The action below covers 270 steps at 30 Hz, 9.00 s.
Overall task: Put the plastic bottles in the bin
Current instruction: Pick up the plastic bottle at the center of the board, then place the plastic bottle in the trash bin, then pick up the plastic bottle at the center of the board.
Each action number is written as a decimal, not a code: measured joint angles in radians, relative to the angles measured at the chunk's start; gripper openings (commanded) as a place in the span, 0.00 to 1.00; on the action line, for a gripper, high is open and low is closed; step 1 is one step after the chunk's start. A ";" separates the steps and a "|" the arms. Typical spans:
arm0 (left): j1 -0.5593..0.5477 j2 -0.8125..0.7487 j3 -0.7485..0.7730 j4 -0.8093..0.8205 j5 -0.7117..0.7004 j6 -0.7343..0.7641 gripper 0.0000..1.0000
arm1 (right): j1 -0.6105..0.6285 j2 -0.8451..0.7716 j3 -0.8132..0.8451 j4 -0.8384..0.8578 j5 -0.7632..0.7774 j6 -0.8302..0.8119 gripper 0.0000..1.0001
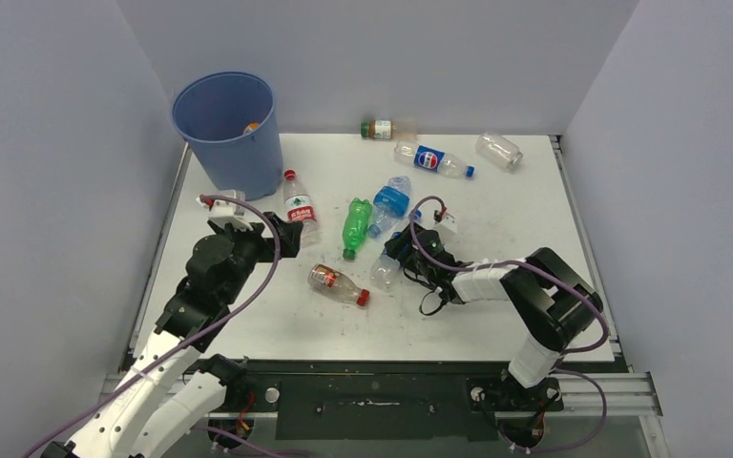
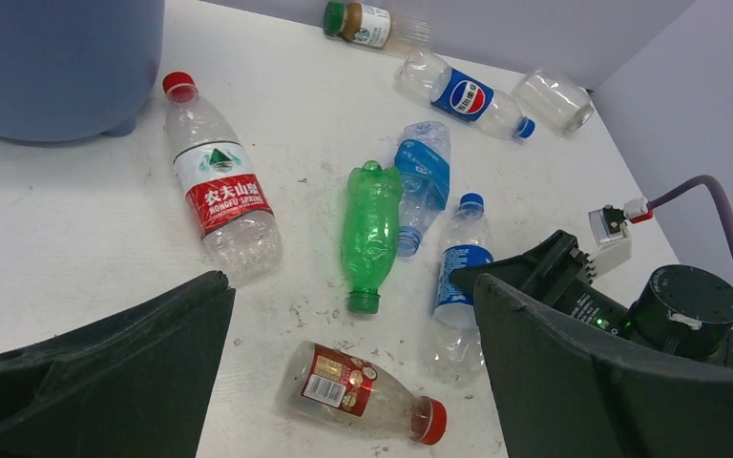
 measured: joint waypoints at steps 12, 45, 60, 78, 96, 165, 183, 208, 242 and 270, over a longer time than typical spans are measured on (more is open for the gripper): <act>-0.060 -0.067 -0.058 0.050 -0.012 0.043 0.96 | 0.002 -0.452 -0.190 -0.166 0.007 -0.193 0.42; -0.120 0.272 0.019 0.721 0.628 -0.341 0.85 | 0.394 -1.021 -0.257 -0.158 -0.340 -0.697 0.39; -0.141 0.280 0.030 0.663 0.638 -0.319 0.85 | 0.426 -1.073 -0.257 -0.144 -0.252 -0.725 0.38; -0.230 0.347 0.053 0.626 0.647 -0.296 0.03 | 0.430 -1.059 -0.257 -0.150 -0.235 -0.743 0.41; -0.266 0.179 0.177 0.396 0.249 -0.024 0.00 | 0.433 -1.073 -0.084 -0.411 -0.159 -0.624 0.90; 0.416 0.657 0.575 0.584 -0.120 0.092 0.78 | 0.433 -1.378 -0.234 -0.705 0.271 -0.438 0.90; 0.245 0.199 0.187 0.106 0.352 0.106 0.80 | 0.433 -0.770 -0.096 -0.606 0.201 -0.511 0.92; 0.183 0.066 -0.048 0.073 0.444 -0.013 0.80 | 0.433 -0.151 0.060 -0.251 -0.026 -0.816 0.88; 0.087 0.053 -0.071 0.182 0.510 0.014 0.80 | 0.453 -0.540 0.088 -0.612 -0.135 -0.751 0.05; -0.433 0.129 0.172 -0.314 0.567 1.028 0.89 | 0.452 -0.625 0.486 -1.194 -0.360 -0.706 0.05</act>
